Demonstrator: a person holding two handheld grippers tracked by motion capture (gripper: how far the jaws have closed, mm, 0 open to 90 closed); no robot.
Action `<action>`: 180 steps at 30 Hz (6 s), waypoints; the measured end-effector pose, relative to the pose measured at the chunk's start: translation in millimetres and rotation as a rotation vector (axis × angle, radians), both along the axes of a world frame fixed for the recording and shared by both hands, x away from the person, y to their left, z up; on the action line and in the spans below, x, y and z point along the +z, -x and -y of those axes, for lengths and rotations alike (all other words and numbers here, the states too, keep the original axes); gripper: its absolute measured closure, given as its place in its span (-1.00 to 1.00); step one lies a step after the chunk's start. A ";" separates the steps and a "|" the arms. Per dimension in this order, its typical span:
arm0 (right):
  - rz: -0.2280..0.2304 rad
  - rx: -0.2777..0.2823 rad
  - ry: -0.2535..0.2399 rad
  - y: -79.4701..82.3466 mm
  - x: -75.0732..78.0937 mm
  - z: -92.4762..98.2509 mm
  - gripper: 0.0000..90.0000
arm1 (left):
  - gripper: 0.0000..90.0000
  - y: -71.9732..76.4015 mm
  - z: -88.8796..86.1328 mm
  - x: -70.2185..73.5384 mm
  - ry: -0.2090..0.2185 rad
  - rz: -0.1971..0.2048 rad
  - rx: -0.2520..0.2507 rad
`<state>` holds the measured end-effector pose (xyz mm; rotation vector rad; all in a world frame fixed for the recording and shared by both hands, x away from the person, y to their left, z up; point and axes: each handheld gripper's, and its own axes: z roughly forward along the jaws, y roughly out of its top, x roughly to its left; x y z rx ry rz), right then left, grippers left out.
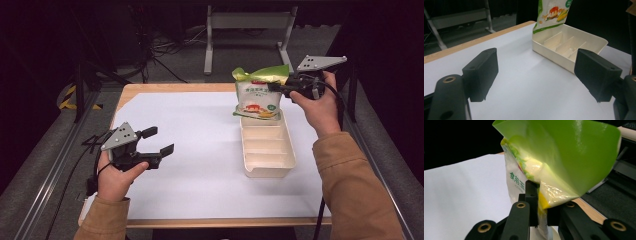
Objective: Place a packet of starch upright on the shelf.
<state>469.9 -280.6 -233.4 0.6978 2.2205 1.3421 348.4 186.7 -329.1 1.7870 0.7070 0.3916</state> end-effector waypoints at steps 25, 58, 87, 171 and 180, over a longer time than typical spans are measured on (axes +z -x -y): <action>-0.039 -0.034 0.023 -21.8 -32.4 18.4 0.84 | -0.56 -2.5 0.5 -7.1 -0.028 -0.026 0.009; -0.025 -0.036 0.110 -33.1 -56.9 12.8 0.84 | -0.57 -4.1 3.3 -10.2 -0.025 -0.039 -0.001; -0.202 -0.151 0.042 -35.4 -99.1 28.5 0.84 | -0.57 -7.7 0.1 -15.3 -0.023 -0.063 0.005; 0.005 -0.189 -0.097 99.3 -99.6 103.8 -0.33 | -0.74 0.0 -60.5 -39.1 -0.048 -0.061 0.098; -0.022 -0.232 -0.135 102.3 -129.9 111.3 -0.36 | -0.74 -1.0 -63.3 -48.9 -0.048 -0.078 0.112</action>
